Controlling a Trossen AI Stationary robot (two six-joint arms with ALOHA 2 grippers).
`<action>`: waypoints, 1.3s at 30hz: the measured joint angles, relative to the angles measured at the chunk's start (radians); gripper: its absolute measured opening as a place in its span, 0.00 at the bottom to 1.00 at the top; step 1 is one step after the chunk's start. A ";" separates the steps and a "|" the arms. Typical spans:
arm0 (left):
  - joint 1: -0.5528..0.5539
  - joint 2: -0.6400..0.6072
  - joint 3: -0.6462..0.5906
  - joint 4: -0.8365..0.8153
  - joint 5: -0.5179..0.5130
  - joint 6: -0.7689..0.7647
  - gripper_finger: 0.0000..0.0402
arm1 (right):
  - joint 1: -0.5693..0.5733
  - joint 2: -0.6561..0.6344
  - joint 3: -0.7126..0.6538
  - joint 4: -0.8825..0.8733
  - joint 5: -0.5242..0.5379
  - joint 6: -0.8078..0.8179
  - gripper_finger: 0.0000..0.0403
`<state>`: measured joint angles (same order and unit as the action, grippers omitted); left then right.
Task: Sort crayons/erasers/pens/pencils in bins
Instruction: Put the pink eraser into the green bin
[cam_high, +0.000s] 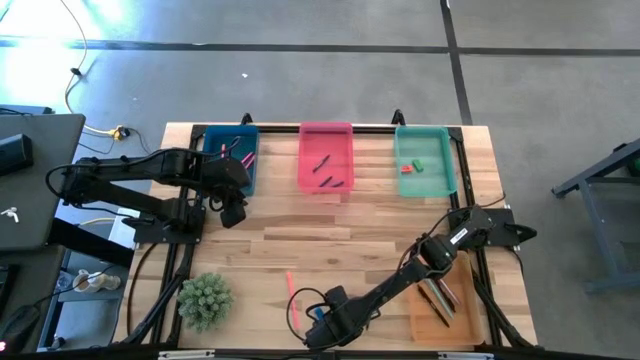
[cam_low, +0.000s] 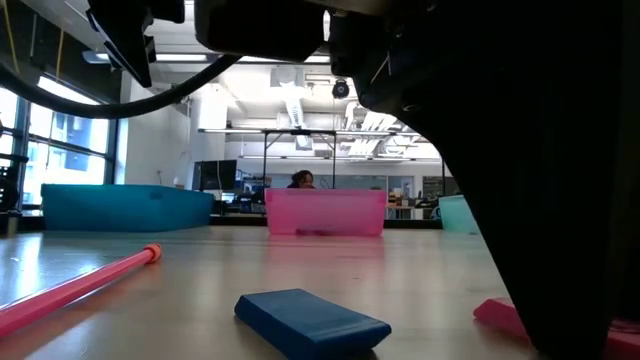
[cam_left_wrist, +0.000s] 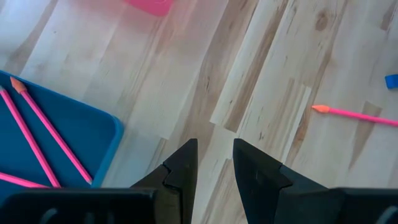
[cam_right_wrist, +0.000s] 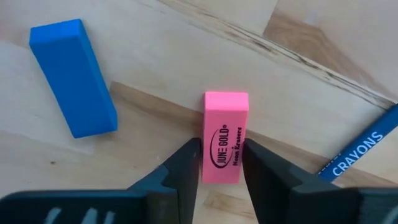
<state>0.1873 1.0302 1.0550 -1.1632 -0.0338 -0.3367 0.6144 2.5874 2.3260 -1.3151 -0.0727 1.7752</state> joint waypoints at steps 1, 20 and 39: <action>0.000 0.000 0.000 0.000 0.000 0.001 0.22 | 0.000 0.000 0.000 0.001 0.000 -0.001 0.26; 0.000 0.000 0.000 0.000 0.000 0.065 0.22 | 0.004 -0.030 0.018 -0.005 0.043 0.000 0.16; 0.016 -0.043 0.000 -0.046 0.003 0.097 0.22 | -0.038 -0.211 0.021 -0.007 0.430 0.058 0.16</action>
<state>0.2035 0.9869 1.0550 -1.2087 -0.0303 -0.2396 0.5760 2.3765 2.3475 -1.3223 0.3569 1.8327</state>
